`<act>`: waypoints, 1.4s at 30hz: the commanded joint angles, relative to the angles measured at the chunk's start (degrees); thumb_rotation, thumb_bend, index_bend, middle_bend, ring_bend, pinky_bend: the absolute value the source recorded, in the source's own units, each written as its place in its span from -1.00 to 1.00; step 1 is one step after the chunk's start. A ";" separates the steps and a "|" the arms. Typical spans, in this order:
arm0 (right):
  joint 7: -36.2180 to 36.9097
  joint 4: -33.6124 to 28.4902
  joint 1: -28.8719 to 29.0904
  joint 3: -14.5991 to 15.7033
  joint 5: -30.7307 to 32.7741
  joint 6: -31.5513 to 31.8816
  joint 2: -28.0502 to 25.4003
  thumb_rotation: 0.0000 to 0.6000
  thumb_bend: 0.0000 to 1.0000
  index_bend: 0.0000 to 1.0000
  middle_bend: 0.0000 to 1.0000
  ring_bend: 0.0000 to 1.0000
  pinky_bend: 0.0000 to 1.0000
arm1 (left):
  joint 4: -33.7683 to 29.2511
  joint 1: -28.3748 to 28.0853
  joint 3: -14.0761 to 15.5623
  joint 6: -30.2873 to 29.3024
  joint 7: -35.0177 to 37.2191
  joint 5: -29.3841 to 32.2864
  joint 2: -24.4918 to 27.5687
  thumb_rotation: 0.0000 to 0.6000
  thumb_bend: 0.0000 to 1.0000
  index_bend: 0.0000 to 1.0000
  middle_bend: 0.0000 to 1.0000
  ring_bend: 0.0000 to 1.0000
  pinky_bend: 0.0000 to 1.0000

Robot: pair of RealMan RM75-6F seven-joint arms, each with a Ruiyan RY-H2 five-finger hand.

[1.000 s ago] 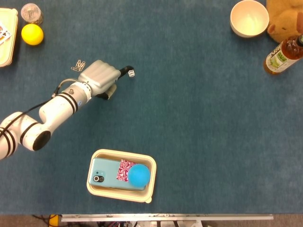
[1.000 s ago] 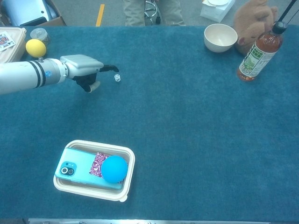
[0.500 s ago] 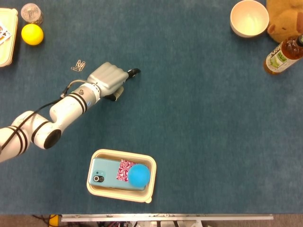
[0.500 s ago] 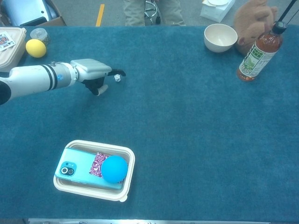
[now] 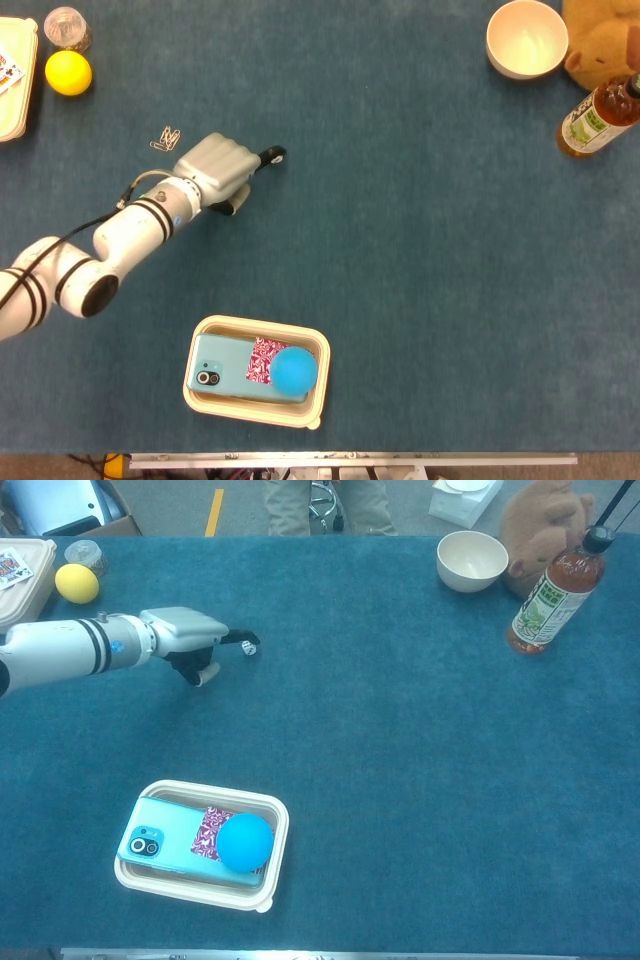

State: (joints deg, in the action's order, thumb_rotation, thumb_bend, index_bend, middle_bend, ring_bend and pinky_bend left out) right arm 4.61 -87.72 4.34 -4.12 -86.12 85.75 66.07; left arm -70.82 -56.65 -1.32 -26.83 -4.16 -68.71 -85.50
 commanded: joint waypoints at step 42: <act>0.83 0.29 -0.73 0.11 -0.15 0.54 -0.18 1.00 -0.41 -0.21 -0.34 -0.47 -0.15 | -3.73 0.24 1.87 -0.67 -5.06 4.63 2.59 1.00 0.30 -1.00 1.00 0.77 0.69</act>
State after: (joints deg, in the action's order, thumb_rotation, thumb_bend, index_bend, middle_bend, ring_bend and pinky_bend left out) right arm 5.43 -87.44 3.62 -4.00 -86.27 86.29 65.89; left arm -74.32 -56.42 0.44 -27.40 -9.08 -63.94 -83.09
